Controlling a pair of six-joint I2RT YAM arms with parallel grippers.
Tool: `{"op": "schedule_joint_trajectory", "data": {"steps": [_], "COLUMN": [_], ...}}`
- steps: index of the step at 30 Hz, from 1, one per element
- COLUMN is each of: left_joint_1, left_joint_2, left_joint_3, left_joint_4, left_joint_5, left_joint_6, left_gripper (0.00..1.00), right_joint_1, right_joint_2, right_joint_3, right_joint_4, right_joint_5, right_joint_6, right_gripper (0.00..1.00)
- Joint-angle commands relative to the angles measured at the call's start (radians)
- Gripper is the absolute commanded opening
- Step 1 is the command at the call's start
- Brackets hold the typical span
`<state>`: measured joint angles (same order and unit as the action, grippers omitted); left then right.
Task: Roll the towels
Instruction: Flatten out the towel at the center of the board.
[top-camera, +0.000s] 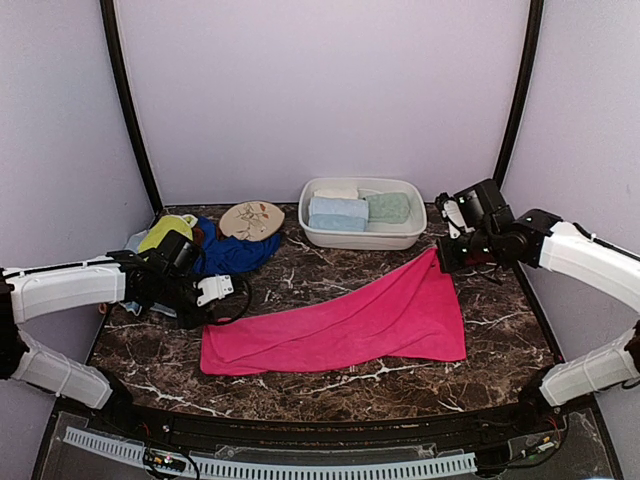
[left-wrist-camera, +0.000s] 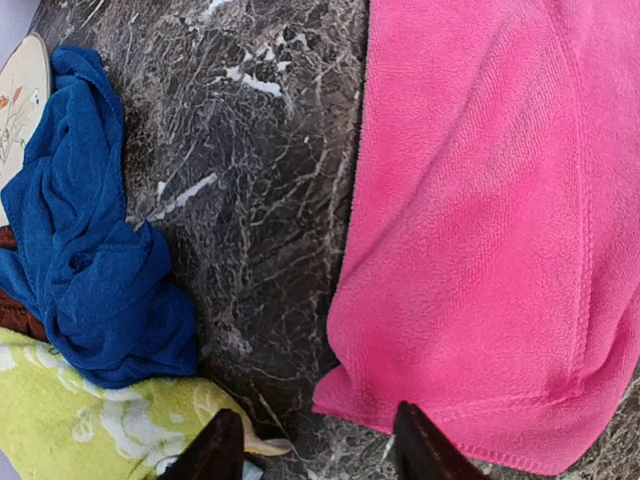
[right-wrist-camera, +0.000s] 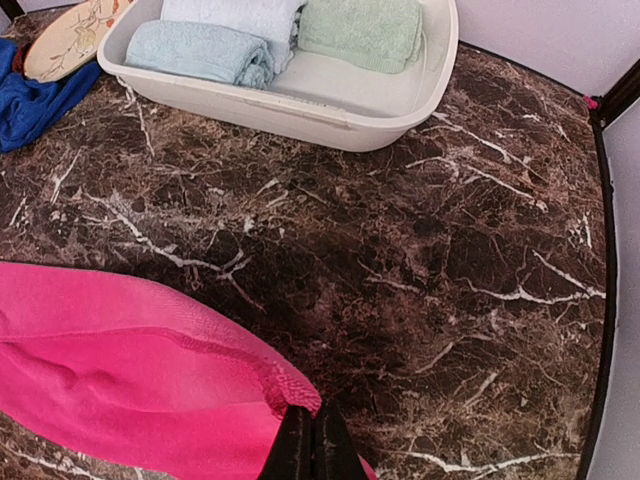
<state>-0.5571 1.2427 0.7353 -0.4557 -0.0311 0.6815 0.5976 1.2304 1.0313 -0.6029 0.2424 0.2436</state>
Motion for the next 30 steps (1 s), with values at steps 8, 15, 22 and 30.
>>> {"op": "schedule_joint_trajectory", "data": {"steps": [8,15,22,30], "left_joint_1": [0.001,-0.124,-0.127,-0.128], "left_joint_2": [-0.053,0.052,0.129,0.135], "left_joint_3": [0.085,0.052,0.076,-0.005], "left_joint_4": [-0.346,-0.284,-0.245,-0.184], "left_joint_5": [0.362,0.284,0.245,0.176], "left_joint_6": [0.231,0.263,0.332,0.379], "left_gripper": [0.57,0.54,0.51,0.44], "right_joint_1": [-0.031,-0.032,-0.032,-0.032], "right_joint_2": [0.021,0.018,-0.037,-0.058], "right_joint_3": [-0.039,-0.038,-0.066,-0.077], "right_joint_4": [0.164,0.169,0.159,0.156], "right_joint_5": [-0.042,-0.07,-0.081,-0.097], "right_joint_6": [-0.024,0.0,0.017,0.023], "right_gripper": [0.0,0.0,0.0,0.0]}}
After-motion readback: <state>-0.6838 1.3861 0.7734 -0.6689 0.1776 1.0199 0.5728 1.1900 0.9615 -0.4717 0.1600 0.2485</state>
